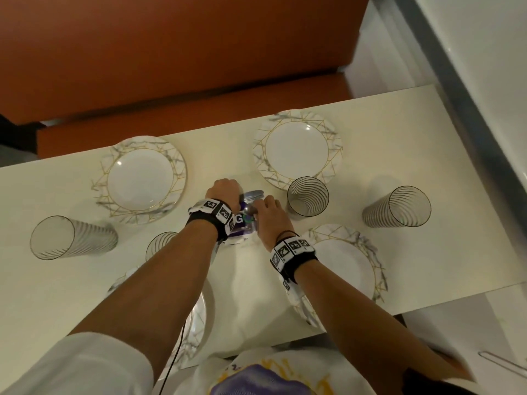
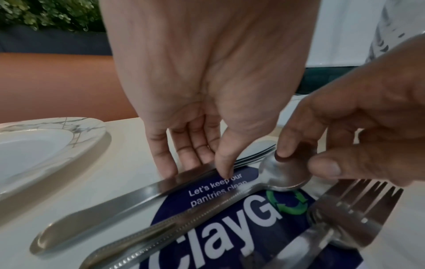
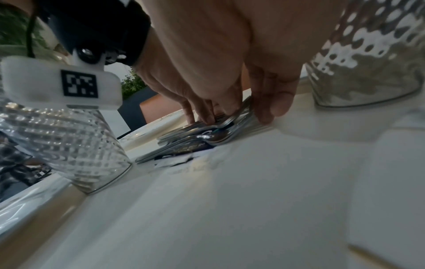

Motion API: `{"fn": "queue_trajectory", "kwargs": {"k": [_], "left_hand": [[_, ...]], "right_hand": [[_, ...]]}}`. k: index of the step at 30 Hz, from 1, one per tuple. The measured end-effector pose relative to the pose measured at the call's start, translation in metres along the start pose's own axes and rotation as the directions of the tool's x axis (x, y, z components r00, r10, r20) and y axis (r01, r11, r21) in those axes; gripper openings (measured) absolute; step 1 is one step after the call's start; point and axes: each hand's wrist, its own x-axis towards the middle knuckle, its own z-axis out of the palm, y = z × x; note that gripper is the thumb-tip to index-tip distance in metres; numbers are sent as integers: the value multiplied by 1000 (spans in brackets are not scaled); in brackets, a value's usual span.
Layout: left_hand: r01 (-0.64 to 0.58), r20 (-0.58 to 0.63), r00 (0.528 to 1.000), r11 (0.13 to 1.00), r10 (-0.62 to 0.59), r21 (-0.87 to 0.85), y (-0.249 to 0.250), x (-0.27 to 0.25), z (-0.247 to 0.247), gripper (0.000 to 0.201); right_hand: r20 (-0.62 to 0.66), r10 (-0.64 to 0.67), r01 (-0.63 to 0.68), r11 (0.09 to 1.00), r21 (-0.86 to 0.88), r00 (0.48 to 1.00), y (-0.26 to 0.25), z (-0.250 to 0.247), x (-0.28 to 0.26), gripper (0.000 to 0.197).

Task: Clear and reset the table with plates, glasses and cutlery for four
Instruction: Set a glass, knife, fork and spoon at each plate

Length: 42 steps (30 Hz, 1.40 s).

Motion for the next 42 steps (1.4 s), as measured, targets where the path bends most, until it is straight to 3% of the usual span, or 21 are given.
{"fn": "queue_trajectory", "kwargs": {"k": [8, 19, 30, 33, 42], "left_hand": [[-26, 14, 1000, 1000, 26, -16, 5, -5, -3, 9], [-19, -58, 998, 1000, 20, 17, 12, -9, 4, 32], [49, -113, 992, 998, -52, -31, 13, -13, -1, 36], [57, -144, 987, 994, -70, -95, 15, -16, -9, 29], [37, -286, 948, 944, -137, -328, 14, -22, -32, 11]], "right_hand": [[-45, 75, -69, 990, 121, 996, 3, 2, 2, 38], [-33, 113, -105, 977, 188, 993, 9, 1, -5, 30], [-41, 132, -118, 963, 241, 990, 8, -4, -8, 38], [-53, 116, -103, 973, 208, 992, 7, -5, -9, 42], [-112, 78, -85, 995, -51, 991, -2, -9, -11, 79]]}}
